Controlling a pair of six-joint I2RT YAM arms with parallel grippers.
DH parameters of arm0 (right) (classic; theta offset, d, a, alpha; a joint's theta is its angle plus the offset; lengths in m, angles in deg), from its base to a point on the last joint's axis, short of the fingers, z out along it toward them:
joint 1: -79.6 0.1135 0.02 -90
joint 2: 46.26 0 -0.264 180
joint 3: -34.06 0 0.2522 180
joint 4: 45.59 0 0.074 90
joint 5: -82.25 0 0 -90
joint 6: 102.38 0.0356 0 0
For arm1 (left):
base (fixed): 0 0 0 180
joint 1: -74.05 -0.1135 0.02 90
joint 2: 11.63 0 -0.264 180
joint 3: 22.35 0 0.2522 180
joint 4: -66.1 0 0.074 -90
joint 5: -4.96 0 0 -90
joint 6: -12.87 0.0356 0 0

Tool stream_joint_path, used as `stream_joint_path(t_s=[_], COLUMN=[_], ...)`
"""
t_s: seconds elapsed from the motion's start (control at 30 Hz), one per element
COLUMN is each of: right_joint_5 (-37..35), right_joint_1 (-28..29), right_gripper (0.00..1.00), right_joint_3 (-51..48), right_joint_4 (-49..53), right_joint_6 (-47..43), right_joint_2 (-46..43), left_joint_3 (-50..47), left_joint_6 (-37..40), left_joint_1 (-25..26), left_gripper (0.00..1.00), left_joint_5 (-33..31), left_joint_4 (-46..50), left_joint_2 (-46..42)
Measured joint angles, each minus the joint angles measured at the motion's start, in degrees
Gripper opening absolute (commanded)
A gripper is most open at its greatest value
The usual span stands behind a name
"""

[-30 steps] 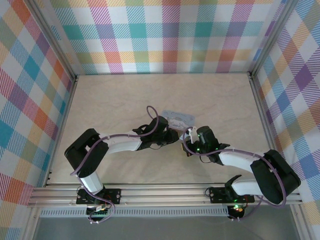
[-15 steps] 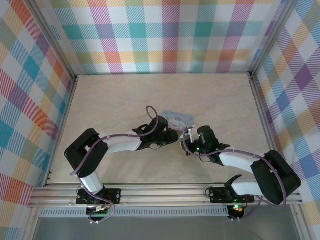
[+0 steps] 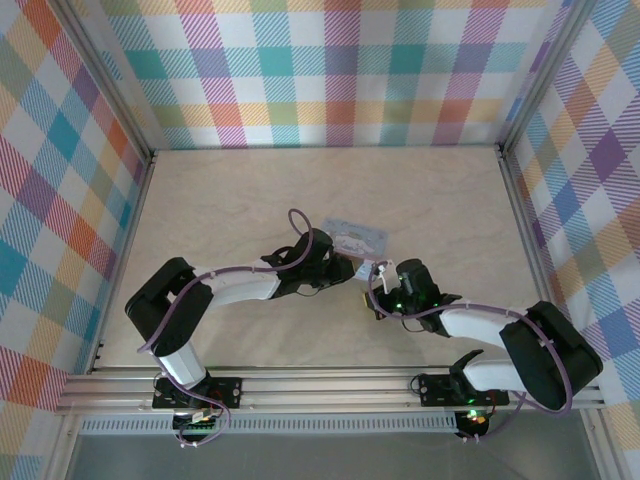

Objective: Unlock the padlock with the key

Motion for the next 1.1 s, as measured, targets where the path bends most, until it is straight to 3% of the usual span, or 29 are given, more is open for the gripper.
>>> stream_joint_path(t_s=[1.1], right_joint_5=[1.0], right_joint_1=[0.0], right_gripper=[0.0], right_joint_3=[0.9], right_joint_4=[-6.8], right_joint_6=[-1.6], right_joint_2=[1.4], left_joint_3=[0.0], left_joint_6=[0.0], left_joint_1=[0.0], left_gripper=[0.22], left_joint_5=[1.4], left_joint_4=[0.2], left_joint_2=[0.0])
